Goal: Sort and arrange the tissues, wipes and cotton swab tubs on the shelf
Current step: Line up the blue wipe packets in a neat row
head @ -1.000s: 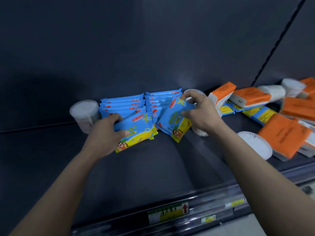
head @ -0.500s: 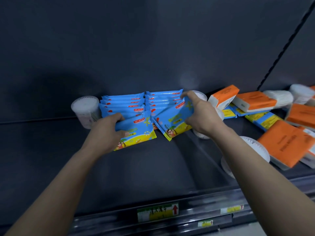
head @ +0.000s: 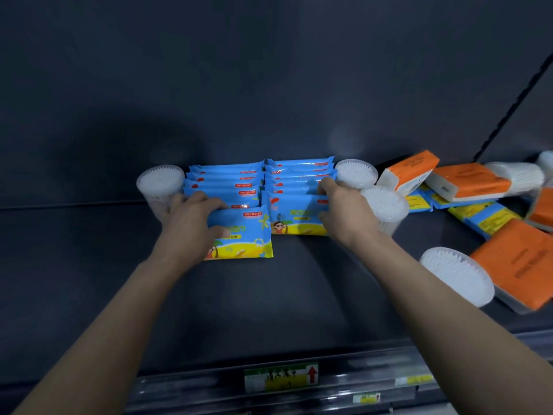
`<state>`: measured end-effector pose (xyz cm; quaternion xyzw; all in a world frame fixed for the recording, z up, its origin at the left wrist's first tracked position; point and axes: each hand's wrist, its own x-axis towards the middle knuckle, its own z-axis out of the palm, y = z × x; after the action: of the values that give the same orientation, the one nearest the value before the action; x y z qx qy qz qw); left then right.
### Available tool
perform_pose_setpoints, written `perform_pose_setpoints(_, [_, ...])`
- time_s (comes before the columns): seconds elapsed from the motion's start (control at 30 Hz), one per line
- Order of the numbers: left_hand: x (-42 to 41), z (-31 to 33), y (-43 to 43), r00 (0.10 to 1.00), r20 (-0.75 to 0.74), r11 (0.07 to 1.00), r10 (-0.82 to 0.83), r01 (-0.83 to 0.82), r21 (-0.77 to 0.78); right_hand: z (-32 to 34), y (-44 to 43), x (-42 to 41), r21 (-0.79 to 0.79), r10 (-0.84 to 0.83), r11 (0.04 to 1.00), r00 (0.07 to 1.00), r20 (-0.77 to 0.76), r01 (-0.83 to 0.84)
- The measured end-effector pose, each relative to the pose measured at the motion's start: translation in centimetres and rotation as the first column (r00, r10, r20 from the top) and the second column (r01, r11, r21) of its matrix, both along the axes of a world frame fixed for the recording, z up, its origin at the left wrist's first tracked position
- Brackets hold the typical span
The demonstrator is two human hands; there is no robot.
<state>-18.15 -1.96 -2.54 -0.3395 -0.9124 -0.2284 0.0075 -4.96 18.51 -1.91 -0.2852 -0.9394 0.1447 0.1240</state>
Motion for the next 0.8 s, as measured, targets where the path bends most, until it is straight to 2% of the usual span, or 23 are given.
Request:
perform_pose_setpoints(0.17, [-0.4,-0.3,-0.8,0.997,0.08,0.996,0.013,-0.02,0.084,-0.1,0.0,-0.4,0.125,0.008,0.992,0.998,0.067,-0.017])
perform_pose_setpoints(0.27, [-1.2,-0.1,-0.8,0.99,0.144,0.999,0.0,-0.005,0.033,0.0,-0.2,-0.6,0.243,-0.011,0.97,0.995,0.096,-0.012])
perform_pose_setpoints(0.37, [-1.9,-0.2,-0.9,0.988,0.153,0.999,-0.019,0.015,0.031,0.2,-0.1,-0.8,0.264,-0.017,0.964,0.995,0.095,-0.009])
perform_pose_setpoints(0.6, [-1.6,-0.6,0.3,0.998,-0.06,0.987,-0.015,0.025,0.161,0.4,0.2,-0.8,0.236,-0.038,0.972,0.995,0.092,0.015])
perform_pose_setpoints(0.67, [-1.6,-0.8,0.3,0.994,-0.1,0.989,-0.032,0.046,0.139,0.4,0.1,-0.9,0.222,-0.037,0.975,0.995,0.098,0.014])
perform_pose_setpoints(0.8, [-1.7,-1.0,-0.1,0.989,-0.12,0.996,-0.091,0.092,0.0,0.6,0.1,-1.0,0.207,-0.027,0.978,0.992,0.12,0.002])
